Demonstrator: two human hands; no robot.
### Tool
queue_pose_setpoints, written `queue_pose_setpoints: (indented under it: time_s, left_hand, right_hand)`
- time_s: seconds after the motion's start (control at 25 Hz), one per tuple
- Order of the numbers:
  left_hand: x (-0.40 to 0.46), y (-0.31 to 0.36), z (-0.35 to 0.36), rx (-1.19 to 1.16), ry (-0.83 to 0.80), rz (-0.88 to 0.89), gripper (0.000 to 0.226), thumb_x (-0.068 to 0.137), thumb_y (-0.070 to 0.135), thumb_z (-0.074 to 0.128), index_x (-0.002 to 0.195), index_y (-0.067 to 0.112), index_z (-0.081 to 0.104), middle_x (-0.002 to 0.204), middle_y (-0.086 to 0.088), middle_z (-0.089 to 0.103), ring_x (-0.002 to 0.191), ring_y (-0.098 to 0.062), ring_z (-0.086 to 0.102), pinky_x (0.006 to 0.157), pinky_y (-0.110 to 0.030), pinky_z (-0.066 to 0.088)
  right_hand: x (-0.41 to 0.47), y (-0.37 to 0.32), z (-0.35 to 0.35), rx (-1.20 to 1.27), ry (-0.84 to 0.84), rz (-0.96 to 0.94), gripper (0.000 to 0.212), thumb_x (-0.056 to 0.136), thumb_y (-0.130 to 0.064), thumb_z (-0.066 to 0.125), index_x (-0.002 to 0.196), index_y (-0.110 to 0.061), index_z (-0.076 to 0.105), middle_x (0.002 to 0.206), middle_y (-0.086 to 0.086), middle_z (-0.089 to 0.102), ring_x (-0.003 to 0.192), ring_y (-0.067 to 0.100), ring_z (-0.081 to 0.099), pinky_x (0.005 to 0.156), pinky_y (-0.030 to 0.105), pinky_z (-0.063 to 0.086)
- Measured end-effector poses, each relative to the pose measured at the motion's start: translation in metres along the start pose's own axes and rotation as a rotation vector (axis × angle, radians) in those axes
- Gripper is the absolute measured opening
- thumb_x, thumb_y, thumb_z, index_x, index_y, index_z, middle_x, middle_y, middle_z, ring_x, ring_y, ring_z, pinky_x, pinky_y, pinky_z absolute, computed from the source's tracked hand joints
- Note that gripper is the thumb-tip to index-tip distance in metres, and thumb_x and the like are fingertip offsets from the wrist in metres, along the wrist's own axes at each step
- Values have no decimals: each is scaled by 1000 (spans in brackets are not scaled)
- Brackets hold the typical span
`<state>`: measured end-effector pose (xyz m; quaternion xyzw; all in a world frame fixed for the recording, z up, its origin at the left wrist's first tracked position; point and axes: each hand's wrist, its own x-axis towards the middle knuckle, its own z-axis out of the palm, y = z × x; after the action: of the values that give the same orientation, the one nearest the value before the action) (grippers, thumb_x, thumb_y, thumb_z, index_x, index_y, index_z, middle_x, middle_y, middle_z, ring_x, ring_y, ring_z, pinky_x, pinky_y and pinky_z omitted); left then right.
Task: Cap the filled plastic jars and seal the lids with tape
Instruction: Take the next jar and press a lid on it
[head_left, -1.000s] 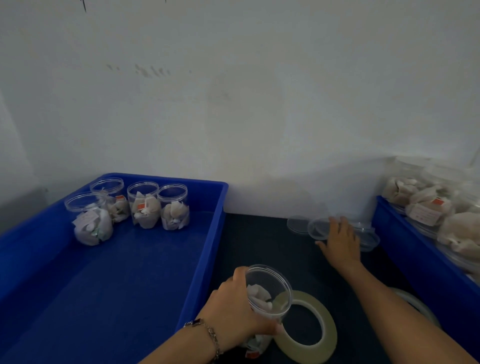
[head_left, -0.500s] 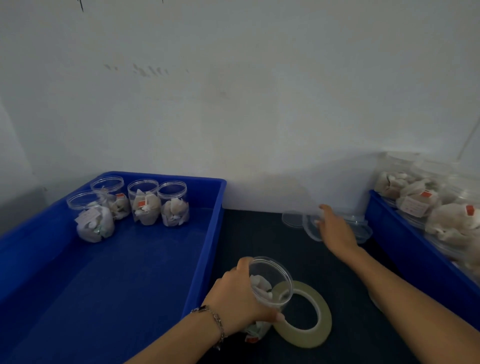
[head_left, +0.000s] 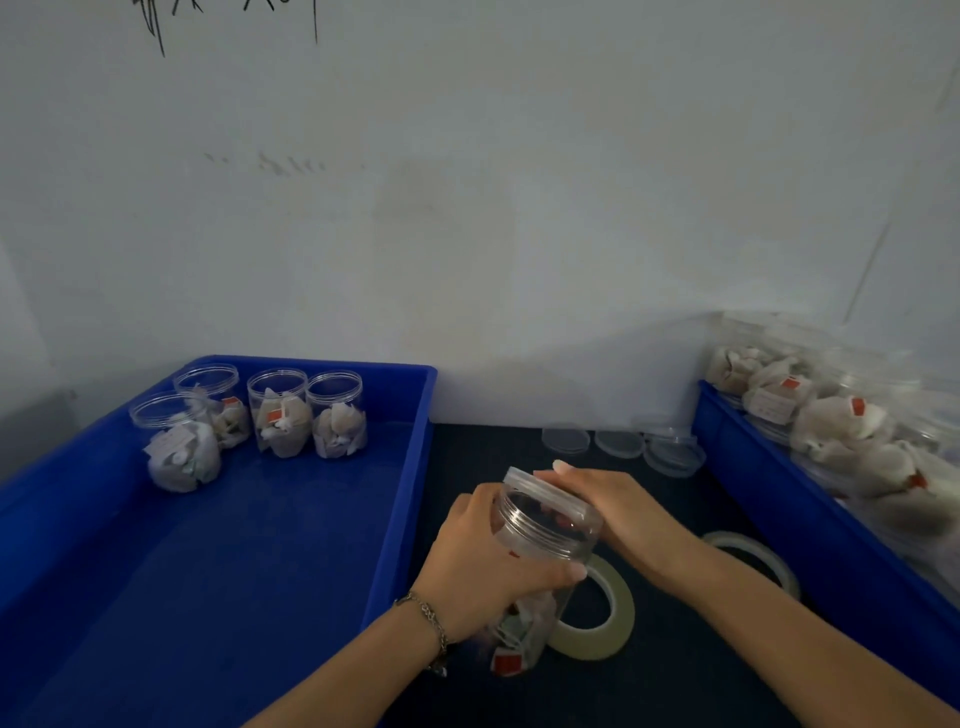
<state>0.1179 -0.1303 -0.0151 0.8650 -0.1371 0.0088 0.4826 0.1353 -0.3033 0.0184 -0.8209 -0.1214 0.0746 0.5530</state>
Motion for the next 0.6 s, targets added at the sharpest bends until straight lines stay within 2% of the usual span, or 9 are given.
queue_pose_setpoints:
  time_s: [0.08, 0.16, 0.24, 0.36, 0.48, 0.6]
  left_hand:
    - [-3, 3, 1, -31, 1, -1, 85, 40, 72, 70, 114, 41, 44, 113, 16, 50, 103, -4, 53, 90, -26, 50]
    - [-6, 6, -1, -105, -6, 1, 77, 45, 66, 74, 111, 41, 45, 107, 16, 57, 98, -1, 57, 83, -20, 50]
    - [-9, 8, -4, -153, -24, -8, 75, 48, 63, 76, 113, 39, 46, 102, 17, 60, 93, 2, 60, 77, -15, 50]
    - [-13, 13, -9, -159, -24, 22, 67, 50, 61, 77, 108, 43, 48, 102, 16, 63, 94, 1, 61, 82, -20, 52]
    - [-15, 16, -18, -244, -105, 67, 58, 54, 55, 79, 105, 39, 56, 102, 13, 67, 94, -2, 64, 85, -26, 54]
    - [-13, 13, -23, -507, -351, 47, 59, 61, 48, 76, 112, 21, 62, 108, 0, 70, 99, -16, 67, 86, -30, 53]
  right_hand:
    - [-7, -7, 2, -142, -4, -64, 50, 74, -70, 48, 107, -39, 67, 102, -18, 70, 90, -8, 64, 73, 8, 49]
    - [-10, -8, 0, -280, -14, -131, 71, 66, -75, 49, 125, -37, 56, 118, -18, 63, 97, -15, 58, 80, 6, 46]
    - [-13, -8, -2, -266, -46, -167, 66, 67, -76, 52, 126, -47, 50, 126, -16, 59, 108, -9, 56, 91, 14, 47]
    - [-16, -14, -7, -228, -106, -226, 50, 69, -76, 56, 117, -60, 51, 124, -20, 60, 113, -2, 57, 92, 22, 50]
    - [-19, -18, -11, -198, -157, -265, 59, 66, -77, 60, 119, -52, 55, 125, -19, 61, 113, 3, 59, 91, 24, 50]
    - [-23, -20, -13, -117, -165, -314, 69, 65, -78, 61, 120, -38, 60, 122, -16, 64, 112, 7, 61, 88, 22, 50]
